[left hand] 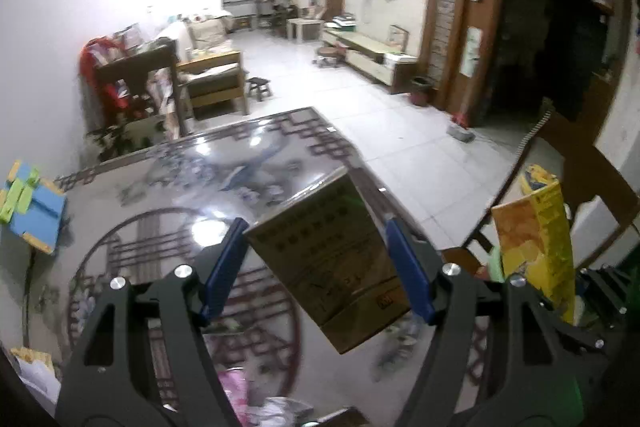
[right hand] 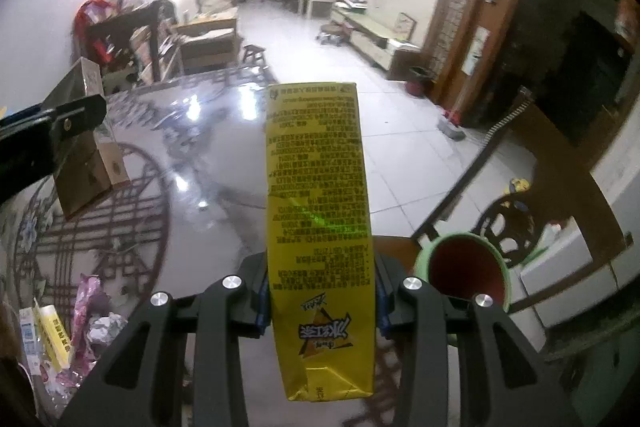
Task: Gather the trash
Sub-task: 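Carry the brown box and yellow box toward the red bin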
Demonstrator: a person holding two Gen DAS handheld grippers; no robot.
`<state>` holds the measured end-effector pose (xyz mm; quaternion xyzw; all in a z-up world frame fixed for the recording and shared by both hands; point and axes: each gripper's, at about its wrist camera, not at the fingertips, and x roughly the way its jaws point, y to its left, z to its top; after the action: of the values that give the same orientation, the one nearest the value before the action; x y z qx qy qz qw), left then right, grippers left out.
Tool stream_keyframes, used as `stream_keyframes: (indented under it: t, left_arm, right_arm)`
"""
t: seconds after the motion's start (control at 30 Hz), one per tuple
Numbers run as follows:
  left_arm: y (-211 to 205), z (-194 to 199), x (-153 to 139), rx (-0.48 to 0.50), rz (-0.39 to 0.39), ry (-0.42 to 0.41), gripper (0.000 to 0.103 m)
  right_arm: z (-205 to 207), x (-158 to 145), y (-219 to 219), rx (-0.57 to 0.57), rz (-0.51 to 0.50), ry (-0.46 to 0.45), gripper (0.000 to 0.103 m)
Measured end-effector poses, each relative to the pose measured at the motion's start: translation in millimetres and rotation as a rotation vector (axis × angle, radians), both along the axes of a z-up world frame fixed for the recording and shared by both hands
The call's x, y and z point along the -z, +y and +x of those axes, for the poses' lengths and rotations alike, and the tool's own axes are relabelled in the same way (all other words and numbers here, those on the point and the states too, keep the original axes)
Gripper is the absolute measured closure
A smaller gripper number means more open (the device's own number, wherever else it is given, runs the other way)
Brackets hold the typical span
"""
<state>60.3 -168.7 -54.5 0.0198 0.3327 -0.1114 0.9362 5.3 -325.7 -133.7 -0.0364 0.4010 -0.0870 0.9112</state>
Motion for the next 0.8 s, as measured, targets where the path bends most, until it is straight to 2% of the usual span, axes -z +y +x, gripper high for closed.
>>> stream_keyframes:
  t: [0.23, 0.47, 0.8]
  left_arm:
    - [-48, -12, -6, 0.160, -0.057, 0.024, 0.035]
    - [-90, -13, 10, 0.256, -0.052, 0.076, 0.035]
    - [-150, -8, 28, 0.396, -0.051, 0.139, 0.035]
  right_arm:
    - [-27, -10, -60, 0.143, 0.014, -0.046, 0.066]
    - [-51, -3, -115, 0.273, 0.042, -0.048, 0.066]
    - [-67, 0, -160, 0.355, 0.076, -0.048, 0.066]
